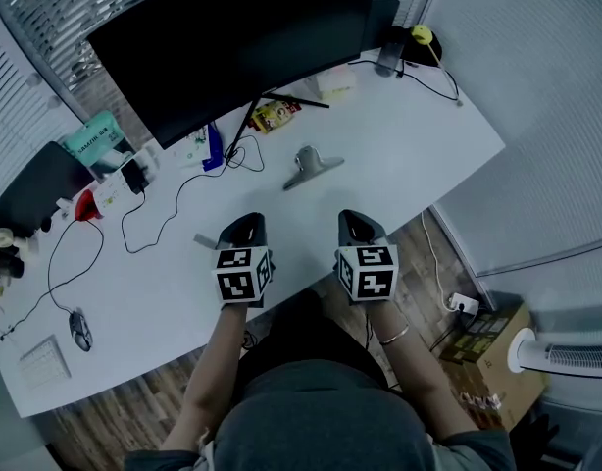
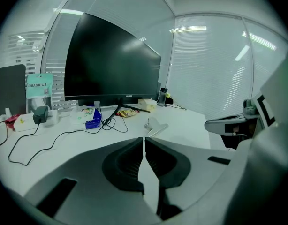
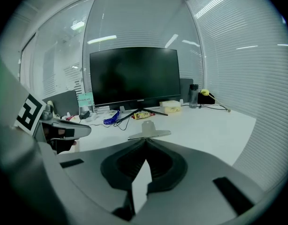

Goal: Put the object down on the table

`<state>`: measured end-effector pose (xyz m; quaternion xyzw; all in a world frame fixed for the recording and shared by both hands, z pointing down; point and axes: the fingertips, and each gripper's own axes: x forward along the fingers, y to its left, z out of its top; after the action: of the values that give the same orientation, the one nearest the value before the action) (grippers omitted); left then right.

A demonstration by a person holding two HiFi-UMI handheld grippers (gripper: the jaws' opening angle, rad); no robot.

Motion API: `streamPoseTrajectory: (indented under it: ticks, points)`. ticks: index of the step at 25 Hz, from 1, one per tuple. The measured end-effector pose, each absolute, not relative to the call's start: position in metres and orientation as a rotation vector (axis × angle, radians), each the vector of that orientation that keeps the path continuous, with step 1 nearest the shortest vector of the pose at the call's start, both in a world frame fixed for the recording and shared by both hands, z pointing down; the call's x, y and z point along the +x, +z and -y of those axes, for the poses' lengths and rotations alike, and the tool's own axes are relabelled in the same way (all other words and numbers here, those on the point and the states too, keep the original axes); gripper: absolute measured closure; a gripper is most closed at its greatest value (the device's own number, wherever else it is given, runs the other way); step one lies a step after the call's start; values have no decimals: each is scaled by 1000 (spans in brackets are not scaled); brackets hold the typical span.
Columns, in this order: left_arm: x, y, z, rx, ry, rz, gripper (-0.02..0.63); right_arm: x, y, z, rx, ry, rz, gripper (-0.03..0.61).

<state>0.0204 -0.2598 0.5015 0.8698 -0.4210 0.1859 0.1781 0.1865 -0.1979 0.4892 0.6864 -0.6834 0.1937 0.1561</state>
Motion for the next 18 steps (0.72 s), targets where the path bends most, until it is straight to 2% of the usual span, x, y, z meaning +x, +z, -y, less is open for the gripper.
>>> streamPoseTrajectory:
  ticks: [18]
  points:
    - [8,499,236,2498,517,1144,583,167,481,161,1980,518,1936,577]
